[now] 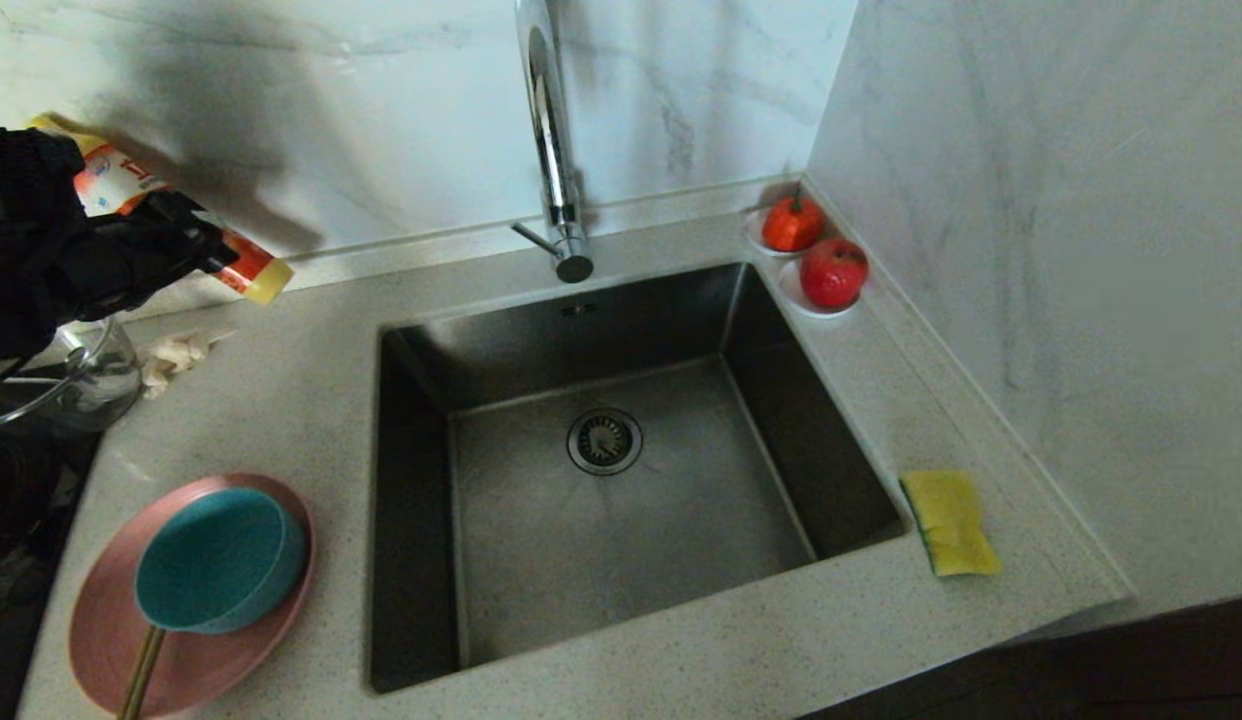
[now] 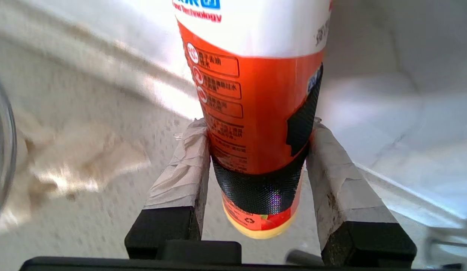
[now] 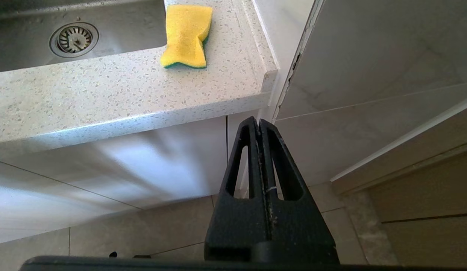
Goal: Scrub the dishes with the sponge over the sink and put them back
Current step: Grab the dish soap, then place the dish soap on the table
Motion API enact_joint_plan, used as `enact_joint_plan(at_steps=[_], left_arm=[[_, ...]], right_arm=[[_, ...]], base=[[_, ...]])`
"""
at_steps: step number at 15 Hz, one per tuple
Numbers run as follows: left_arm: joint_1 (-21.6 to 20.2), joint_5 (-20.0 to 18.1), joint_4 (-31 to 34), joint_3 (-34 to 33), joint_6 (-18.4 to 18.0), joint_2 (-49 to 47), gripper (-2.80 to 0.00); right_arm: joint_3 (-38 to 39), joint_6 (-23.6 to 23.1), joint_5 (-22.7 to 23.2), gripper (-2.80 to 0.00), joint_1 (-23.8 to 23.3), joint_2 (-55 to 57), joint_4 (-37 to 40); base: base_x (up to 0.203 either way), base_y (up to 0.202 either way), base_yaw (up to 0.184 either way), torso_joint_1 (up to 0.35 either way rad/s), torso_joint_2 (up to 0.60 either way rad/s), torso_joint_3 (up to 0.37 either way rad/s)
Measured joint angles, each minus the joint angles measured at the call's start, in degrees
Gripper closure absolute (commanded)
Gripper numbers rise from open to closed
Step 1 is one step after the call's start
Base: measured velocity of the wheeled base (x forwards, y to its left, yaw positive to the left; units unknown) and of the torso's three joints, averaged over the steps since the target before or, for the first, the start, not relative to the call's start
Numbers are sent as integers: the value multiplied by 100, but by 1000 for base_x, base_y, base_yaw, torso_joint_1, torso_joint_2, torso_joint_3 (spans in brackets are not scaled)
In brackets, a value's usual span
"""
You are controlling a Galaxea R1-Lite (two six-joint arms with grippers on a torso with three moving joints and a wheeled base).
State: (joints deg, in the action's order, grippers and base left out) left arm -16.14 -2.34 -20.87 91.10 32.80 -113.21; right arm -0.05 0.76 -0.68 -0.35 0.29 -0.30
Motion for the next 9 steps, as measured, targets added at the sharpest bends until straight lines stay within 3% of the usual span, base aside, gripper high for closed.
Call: enact_joint_plan(at_steps=[9], left_arm=[[-9, 89, -807, -94, -1147, -240, 0]], right_arm=[[0, 0, -2, 0, 0, 0, 0]], base=[[0, 0, 0, 0, 0, 0]])
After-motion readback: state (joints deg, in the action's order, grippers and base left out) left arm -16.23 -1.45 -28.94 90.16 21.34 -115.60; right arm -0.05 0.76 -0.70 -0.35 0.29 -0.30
